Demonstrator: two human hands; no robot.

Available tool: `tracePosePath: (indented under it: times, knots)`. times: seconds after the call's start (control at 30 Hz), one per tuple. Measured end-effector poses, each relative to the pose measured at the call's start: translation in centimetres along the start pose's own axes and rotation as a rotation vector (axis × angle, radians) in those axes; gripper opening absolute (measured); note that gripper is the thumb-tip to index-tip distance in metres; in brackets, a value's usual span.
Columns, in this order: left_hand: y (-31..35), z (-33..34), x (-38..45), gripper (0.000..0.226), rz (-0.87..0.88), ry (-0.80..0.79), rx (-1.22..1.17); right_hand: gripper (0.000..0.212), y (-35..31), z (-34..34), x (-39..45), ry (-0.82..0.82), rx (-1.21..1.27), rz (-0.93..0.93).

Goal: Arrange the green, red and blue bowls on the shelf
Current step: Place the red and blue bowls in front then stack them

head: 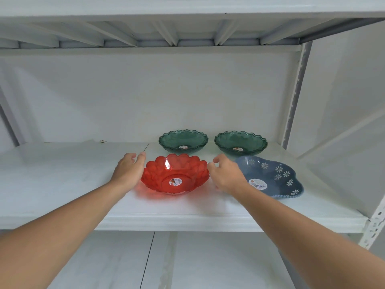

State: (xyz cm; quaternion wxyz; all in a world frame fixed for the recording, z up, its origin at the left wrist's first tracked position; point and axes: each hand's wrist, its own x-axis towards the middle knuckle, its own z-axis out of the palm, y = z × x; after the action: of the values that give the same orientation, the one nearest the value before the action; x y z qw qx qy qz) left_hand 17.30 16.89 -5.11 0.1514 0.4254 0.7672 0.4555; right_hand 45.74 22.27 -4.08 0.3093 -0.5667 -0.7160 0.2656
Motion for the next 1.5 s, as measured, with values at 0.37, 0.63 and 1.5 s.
tracePosePath:
  times: [0.37, 0.63, 1.5]
  knots:
    - [-0.1, -0.2, 1.4, 0.053, -0.032, -0.158, 0.019, 0.049, -2.1, 3.5, 0.6, 0.021, -0.057, 0.145]
    - [-1.1, 1.6, 2.8, 0.026, -0.044, -0.290, -0.065, 0.038, -1.9, 5.4, 1.1, 0.064, 0.008, 0.237]
    - [16.0, 15.1, -3.0, 0.022, 0.069, -0.585, -0.276, 0.022, 7.1, -14.5, -0.9, 0.352, 0.172, 0.387]
